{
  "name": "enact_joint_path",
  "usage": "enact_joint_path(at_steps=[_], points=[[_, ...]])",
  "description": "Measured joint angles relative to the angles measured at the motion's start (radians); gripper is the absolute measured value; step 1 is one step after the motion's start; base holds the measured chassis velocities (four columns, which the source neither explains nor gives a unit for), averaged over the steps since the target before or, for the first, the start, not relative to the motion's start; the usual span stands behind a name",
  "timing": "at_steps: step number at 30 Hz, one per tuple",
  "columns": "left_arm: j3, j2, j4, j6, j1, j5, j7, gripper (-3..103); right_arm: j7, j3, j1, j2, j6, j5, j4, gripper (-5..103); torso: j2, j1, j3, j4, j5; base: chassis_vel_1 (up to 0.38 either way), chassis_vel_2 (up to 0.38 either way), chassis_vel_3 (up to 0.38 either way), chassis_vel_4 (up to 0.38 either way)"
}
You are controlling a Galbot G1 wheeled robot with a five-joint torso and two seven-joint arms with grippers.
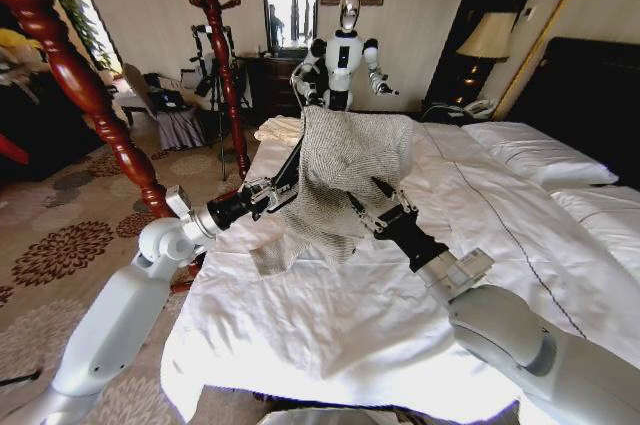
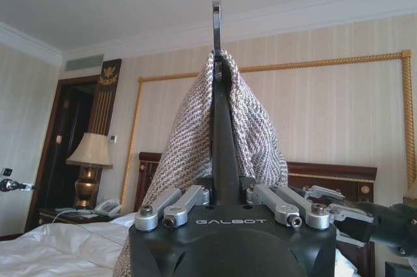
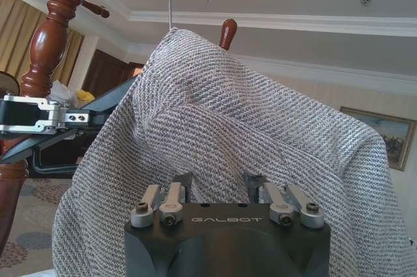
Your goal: Pick up the clothes from the bed and hang them on the clothes hanger.
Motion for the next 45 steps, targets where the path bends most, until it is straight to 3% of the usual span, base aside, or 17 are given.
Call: enact_joint_path(at_steps=[1, 4, 5, 9, 11, 15, 18, 30, 37, 45], points=[[0.000, 0.000, 0.000, 0.000, 0.000, 0.000, 0.000, 18, 0.000, 0.000, 0.000, 0.000, 0.000, 0.000, 0.000, 44, 0.000, 0.000, 0.000, 0.0000, 0.0000, 0.000, 0.000, 0.000, 0.000], [0.003, -0.013, 0.002, -0.001, 0.002, 0.003, 0.000, 18, 0.000, 0.006, 0.002, -0.006, 0.005, 0.031, 0.002, 23, 0.000, 0.000, 0.000, 0.0000, -0.0001, 0.000, 0.000, 0.000, 0.000], [0.003, -0.013, 0.002, -0.001, 0.002, 0.003, 0.000, 18, 0.000, 0.006, 0.002, -0.006, 0.005, 0.031, 0.002, 23, 0.000, 0.000, 0.000, 0.0000, -0.0001, 0.000, 0.000, 0.000, 0.000], [0.003, -0.015, 0.003, -0.001, 0.005, 0.005, 0.000, 18, 0.000, 0.022, 0.014, -0.015, 0.017, 0.065, 0.011, 3, 0.000, 0.000, 0.000, 0.0000, 0.0001, 0.000, 0.000, 0.000, 0.000], [0.003, -0.014, 0.004, -0.002, 0.007, 0.005, 0.001, 18, -0.001, 0.034, 0.025, -0.022, 0.019, 0.082, 0.016, 1, 0.000, 0.000, 0.000, -0.0001, 0.0001, 0.000, 0.000, 0.000, 0.000], [0.003, -0.009, 0.003, -0.003, 0.022, 0.012, 0.013, 18, -0.013, 0.142, 0.105, -0.096, 0.034, 0.253, 0.021, 0, 0.000, 0.000, 0.000, 0.0003, -0.0003, 0.000, 0.000, 0.000, 0.000], [0.003, -0.011, 0.002, -0.004, 0.030, 0.019, 0.023, 18, -0.021, 0.184, 0.136, -0.145, 0.047, 0.309, 0.022, 0, 0.000, 0.000, 0.000, 0.0000, -0.0003, 0.000, 0.000, 0.000, 0.000], [0.007, 0.018, -0.012, -0.010, 0.090, 0.050, 0.067, 18, 0.013, 0.294, 0.128, -0.202, 0.041, 0.363, 0.022, 0, 0.000, 0.000, 0.000, 0.0000, -0.0001, 0.000, 0.000, 0.000, 0.000], [-0.027, 0.033, -0.049, -0.011, 0.127, 0.040, 0.103, 18, 0.051, 0.289, 0.127, -0.203, 0.018, 0.374, 0.021, 0, 0.000, 0.000, 0.000, 0.0000, 0.0000, 0.000, 0.000, 0.000, 0.000], [-0.071, 0.062, -0.069, -0.023, 0.170, 0.031, 0.133, 18, 0.027, 0.305, 0.137, -0.214, 0.024, 0.364, -0.042, 0, 0.000, 0.000, 0.000, 0.0001, 0.0000, 0.000, 0.000, 0.000, 0.000]])
